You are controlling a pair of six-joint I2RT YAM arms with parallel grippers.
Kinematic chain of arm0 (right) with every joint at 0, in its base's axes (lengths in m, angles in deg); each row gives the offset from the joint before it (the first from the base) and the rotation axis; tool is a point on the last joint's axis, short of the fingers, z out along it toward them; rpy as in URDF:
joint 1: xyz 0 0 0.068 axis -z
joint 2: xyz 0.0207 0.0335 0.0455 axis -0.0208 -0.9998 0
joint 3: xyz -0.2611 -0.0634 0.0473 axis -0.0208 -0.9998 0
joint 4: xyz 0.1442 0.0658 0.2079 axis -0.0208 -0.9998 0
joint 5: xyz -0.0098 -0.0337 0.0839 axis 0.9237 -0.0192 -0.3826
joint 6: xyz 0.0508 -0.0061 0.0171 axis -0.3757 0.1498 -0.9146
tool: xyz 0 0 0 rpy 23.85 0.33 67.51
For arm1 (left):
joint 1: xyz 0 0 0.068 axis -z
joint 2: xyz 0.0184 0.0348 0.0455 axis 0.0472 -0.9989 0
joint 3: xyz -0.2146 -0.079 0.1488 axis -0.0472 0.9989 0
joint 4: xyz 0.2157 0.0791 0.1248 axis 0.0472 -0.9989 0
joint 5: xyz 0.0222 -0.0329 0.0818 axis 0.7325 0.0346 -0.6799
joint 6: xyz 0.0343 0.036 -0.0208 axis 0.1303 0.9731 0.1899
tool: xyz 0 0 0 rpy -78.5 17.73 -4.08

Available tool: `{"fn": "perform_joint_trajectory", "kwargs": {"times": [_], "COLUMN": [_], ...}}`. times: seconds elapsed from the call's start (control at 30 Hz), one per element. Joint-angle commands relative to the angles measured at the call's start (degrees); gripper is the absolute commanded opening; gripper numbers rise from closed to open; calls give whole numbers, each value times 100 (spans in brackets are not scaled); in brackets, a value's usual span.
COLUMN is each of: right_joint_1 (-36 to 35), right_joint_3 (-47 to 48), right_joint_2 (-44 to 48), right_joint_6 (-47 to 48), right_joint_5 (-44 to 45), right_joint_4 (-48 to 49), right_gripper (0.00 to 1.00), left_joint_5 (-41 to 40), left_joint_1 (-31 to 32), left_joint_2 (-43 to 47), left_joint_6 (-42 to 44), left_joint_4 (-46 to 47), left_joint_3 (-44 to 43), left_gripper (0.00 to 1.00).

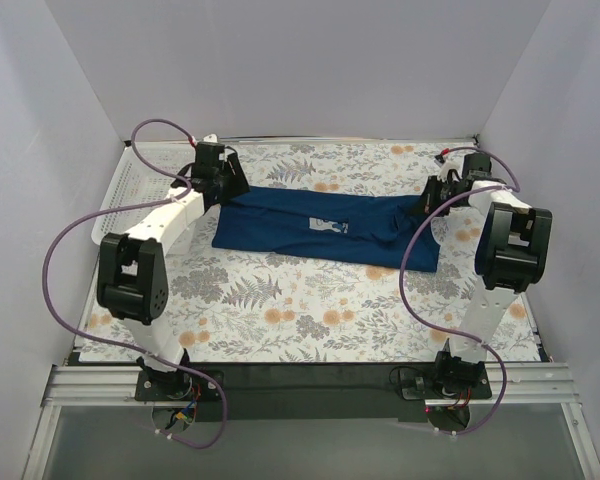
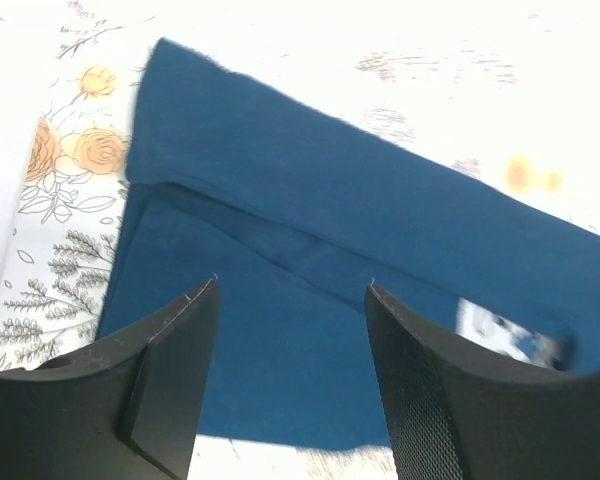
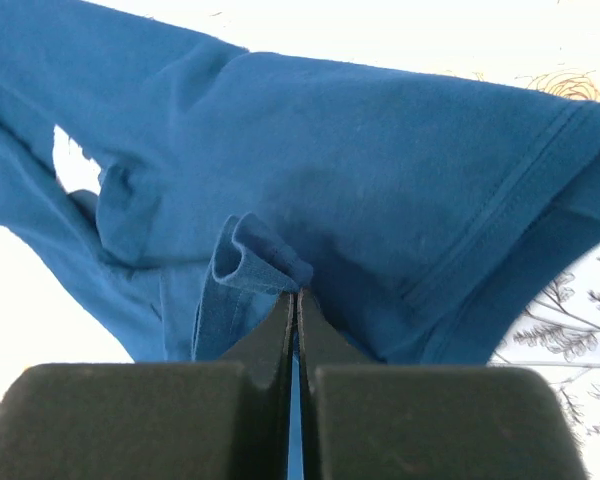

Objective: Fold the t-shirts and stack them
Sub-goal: Fold the tshirt

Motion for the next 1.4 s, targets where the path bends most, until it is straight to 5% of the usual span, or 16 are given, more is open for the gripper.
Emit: {"fn": "perform_joint_trajectory", "kwargs": {"times": [0.0,0.7,0.83,0.97,1.07,1.13,1.23,1.37], "right_joint_1": [-77,-156,-148,-122,-130,-174,-551,-895], "right_joint_3": [396,599,643,450,116,-59,19,360], "right_joint_2": [-87,-123,-44,561,1168,1423,1320,863], "right_joint_6": [-394,-569,-403,614,2475,4087,4903,4104], "right_joint_5": [192,1017,1133,1089,-23,-1019,-714,-81], "right_joint_4": [325,440,431,265,-382,-877,-1449,-1458], "right_gripper": [1,1,25,52,66,68,63,55], "left_joint_5": [452,611,611,436,488,506,488,488], "left_joint_1": [-42,-42,-42,-42,-42,-42,-42,-42], "left_joint_2": [983,3551,3928,4263,4518,4606,4721,4791], "left_joint_6": [280,632,623,667,702,719,711,676], "left_joint_4": [384,393,253,103,94,129,199,208], "left_joint_3": [347,2704,2897,2994,3134,3213,3398,3530], "left_gripper": [56,57,57,57,57,57,57,58]}}
